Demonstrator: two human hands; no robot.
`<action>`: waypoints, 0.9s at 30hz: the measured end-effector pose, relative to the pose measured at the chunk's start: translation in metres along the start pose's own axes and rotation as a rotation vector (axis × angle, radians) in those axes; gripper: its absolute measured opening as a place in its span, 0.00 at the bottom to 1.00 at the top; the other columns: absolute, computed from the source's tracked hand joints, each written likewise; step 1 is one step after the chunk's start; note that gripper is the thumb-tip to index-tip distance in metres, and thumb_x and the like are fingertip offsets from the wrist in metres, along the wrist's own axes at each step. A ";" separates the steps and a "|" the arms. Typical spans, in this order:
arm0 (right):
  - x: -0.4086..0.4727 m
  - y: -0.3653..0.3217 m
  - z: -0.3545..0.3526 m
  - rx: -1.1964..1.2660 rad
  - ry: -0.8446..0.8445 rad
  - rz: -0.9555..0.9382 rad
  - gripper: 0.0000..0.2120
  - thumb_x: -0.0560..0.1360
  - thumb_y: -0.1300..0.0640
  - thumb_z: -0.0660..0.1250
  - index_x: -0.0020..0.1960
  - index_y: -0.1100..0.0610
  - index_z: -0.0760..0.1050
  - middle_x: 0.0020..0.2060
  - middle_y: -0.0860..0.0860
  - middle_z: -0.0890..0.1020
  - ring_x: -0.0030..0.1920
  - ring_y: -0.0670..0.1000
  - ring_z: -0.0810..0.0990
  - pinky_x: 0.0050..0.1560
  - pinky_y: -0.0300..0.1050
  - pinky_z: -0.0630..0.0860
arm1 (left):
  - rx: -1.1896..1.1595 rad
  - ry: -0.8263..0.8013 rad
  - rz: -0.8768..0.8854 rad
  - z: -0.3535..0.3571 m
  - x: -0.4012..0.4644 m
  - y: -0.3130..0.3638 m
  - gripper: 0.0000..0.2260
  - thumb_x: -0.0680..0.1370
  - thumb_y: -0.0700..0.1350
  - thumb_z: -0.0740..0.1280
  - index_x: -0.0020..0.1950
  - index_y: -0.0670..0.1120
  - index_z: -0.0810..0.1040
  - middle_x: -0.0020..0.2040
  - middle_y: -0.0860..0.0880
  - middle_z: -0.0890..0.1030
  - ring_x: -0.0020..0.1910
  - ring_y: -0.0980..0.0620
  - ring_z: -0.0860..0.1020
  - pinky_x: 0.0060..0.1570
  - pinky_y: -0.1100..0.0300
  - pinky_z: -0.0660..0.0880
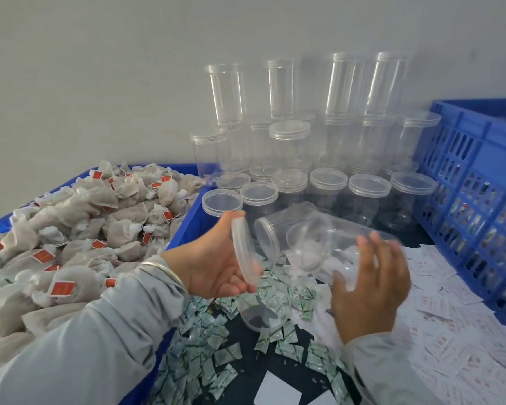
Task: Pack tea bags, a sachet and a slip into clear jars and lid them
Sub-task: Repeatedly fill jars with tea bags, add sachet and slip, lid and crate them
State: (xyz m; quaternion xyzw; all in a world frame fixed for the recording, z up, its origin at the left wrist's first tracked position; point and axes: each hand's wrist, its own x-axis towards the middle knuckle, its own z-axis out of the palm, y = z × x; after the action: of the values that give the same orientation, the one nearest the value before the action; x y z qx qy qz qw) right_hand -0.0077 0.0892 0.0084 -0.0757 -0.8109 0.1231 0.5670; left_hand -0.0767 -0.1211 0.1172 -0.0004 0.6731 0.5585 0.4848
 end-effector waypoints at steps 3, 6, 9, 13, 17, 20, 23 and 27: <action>0.002 0.009 -0.003 0.078 -0.040 0.146 0.45 0.55 0.70 0.81 0.66 0.60 0.63 0.64 0.65 0.72 0.67 0.61 0.62 0.66 0.58 0.60 | -0.077 0.210 0.085 -0.013 0.003 -0.002 0.39 0.74 0.69 0.55 0.65 0.35 0.69 0.42 0.36 0.79 0.31 0.47 0.79 0.30 0.60 0.78; -0.003 0.001 0.000 0.156 -0.099 0.140 0.45 0.56 0.69 0.80 0.67 0.59 0.62 0.64 0.66 0.72 0.67 0.61 0.62 0.65 0.61 0.61 | 0.010 0.486 0.197 -0.014 0.013 -0.003 0.28 0.75 0.53 0.69 0.68 0.39 0.66 0.49 0.41 0.75 0.37 0.50 0.78 0.33 0.62 0.77; -0.004 -0.004 0.002 0.200 -0.121 0.115 0.45 0.57 0.67 0.81 0.67 0.60 0.62 0.63 0.66 0.73 0.66 0.61 0.63 0.64 0.62 0.63 | 0.180 0.579 0.227 -0.017 0.019 -0.006 0.26 0.74 0.39 0.70 0.70 0.41 0.66 0.59 0.43 0.74 0.44 0.50 0.79 0.36 0.64 0.79; -0.003 -0.003 -0.002 0.244 -0.148 0.161 0.46 0.56 0.65 0.82 0.68 0.61 0.61 0.63 0.66 0.73 0.65 0.60 0.63 0.63 0.64 0.65 | 0.495 0.711 0.242 -0.018 0.023 -0.009 0.28 0.74 0.41 0.70 0.72 0.44 0.65 0.63 0.45 0.73 0.50 0.50 0.79 0.51 0.58 0.77; -0.002 -0.013 -0.006 0.307 -0.185 0.214 0.49 0.54 0.59 0.84 0.68 0.64 0.63 0.63 0.64 0.72 0.63 0.57 0.64 0.63 0.61 0.65 | 0.605 0.754 0.319 -0.017 0.021 -0.006 0.25 0.75 0.43 0.70 0.70 0.47 0.69 0.67 0.46 0.72 0.56 0.50 0.75 0.49 0.62 0.72; -0.002 -0.030 -0.010 0.475 -0.299 0.283 0.50 0.55 0.56 0.83 0.71 0.58 0.61 0.64 0.59 0.69 0.65 0.53 0.64 0.63 0.63 0.68 | 0.515 0.819 0.474 -0.021 0.012 0.000 0.17 0.75 0.42 0.69 0.63 0.48 0.74 0.61 0.49 0.77 0.45 0.57 0.76 0.37 0.67 0.70; -0.003 -0.048 -0.014 0.588 -0.407 0.283 0.50 0.57 0.52 0.82 0.71 0.53 0.59 0.65 0.55 0.67 0.66 0.51 0.64 0.67 0.60 0.66 | 0.415 0.970 0.626 -0.035 -0.004 0.010 0.11 0.75 0.41 0.67 0.57 0.49 0.77 0.53 0.51 0.80 0.41 0.57 0.76 0.36 0.66 0.71; -0.003 -0.074 -0.017 0.737 -0.556 0.354 0.50 0.55 0.36 0.73 0.71 0.46 0.57 0.61 0.38 0.65 0.63 0.41 0.64 0.65 0.40 0.62 | 0.455 1.196 0.640 -0.072 -0.029 0.007 0.13 0.75 0.41 0.65 0.59 0.48 0.77 0.51 0.53 0.78 0.41 0.57 0.76 0.38 0.65 0.70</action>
State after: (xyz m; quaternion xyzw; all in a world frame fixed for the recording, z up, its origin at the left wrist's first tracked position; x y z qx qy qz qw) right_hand 0.0105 0.0193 0.0329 0.0288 -0.8087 0.5118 0.2887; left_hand -0.1118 -0.1880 0.1342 -0.0079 0.8904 0.4233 -0.1670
